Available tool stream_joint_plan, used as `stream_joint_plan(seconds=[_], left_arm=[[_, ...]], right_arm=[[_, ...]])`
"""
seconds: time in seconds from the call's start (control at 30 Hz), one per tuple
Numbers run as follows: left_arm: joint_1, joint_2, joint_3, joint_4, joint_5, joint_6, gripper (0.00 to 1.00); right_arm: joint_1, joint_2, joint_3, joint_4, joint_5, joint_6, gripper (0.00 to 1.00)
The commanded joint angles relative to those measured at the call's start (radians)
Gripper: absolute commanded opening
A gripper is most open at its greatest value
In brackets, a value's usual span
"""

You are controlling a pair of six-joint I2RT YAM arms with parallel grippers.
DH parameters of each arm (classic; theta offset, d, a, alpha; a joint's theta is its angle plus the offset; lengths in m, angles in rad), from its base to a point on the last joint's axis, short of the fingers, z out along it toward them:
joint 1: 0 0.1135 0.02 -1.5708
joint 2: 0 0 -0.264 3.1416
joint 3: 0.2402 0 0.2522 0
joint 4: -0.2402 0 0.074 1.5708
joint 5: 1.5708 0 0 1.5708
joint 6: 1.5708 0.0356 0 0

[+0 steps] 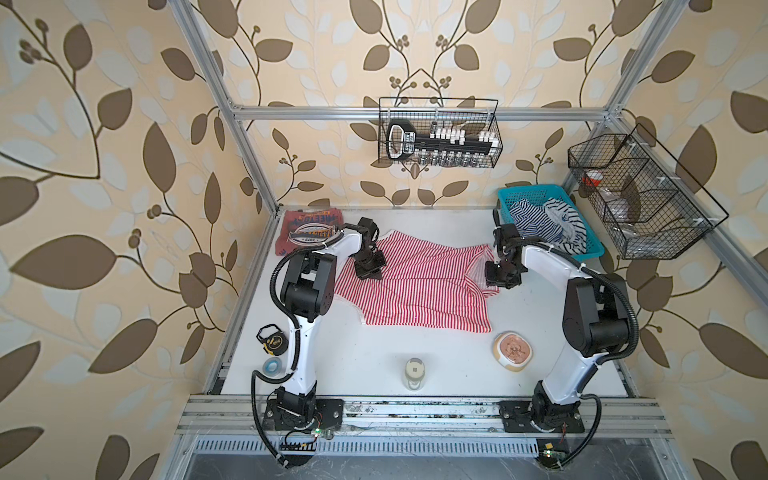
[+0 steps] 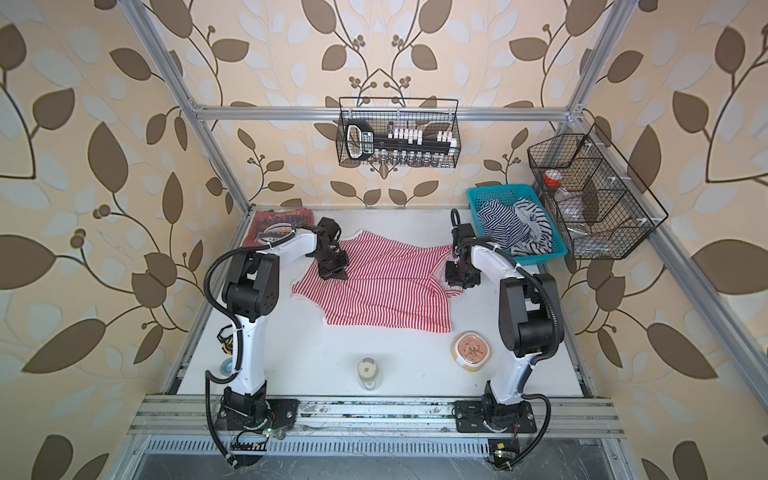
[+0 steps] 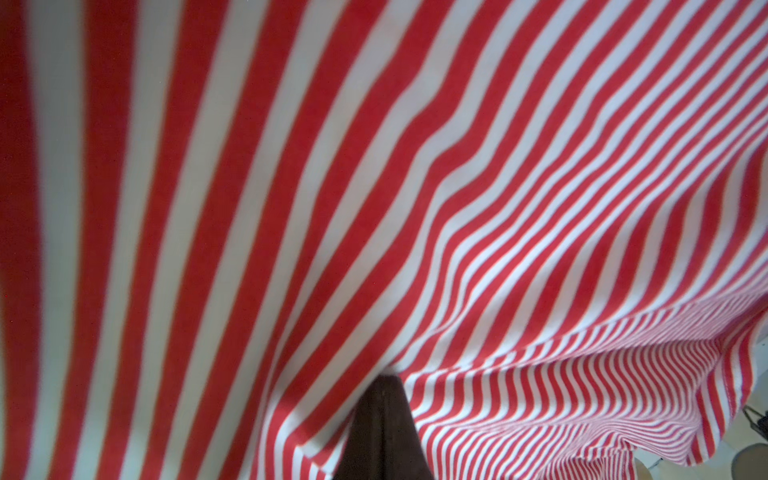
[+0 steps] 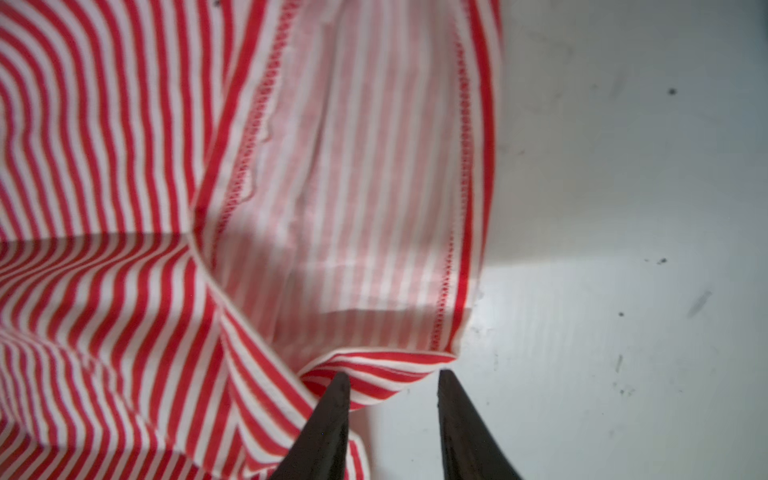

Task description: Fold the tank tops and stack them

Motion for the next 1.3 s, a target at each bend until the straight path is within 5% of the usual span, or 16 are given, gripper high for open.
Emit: stream_joint_plan(seconds=[0.0,0.53,0.6,0.7,1.27], left_arm=[[0.010,0.144,-0.080,0.008,-0.147,-0.014,0.00],[0.008,0.146,-0.082,0.005,-0.147,-0.013,0.00],[0.009,0.145,-0.082,0.005,-0.147,-0.011,0.00],[0.010,0.145,-0.079,0.004,-0.153,-0.010,0.00],[0.018,0.151,-0.078,0.011,-0.163,-0.028,0.00]], right_arm=[[0.033,0.031,0.030,0.004,-0.046,0.015,0.37],[0.048,0.142,0.021,-0.004,0.017,0.028,0.40],[0.048,0.147,0.012,0.003,0.013,0.025,0.33],[0.041,0.145,-0.006,0.000,0.018,0.020,0.00],[-0.072,-0.059,-0.141,-0.070,0.081,-0.005,0.00]])
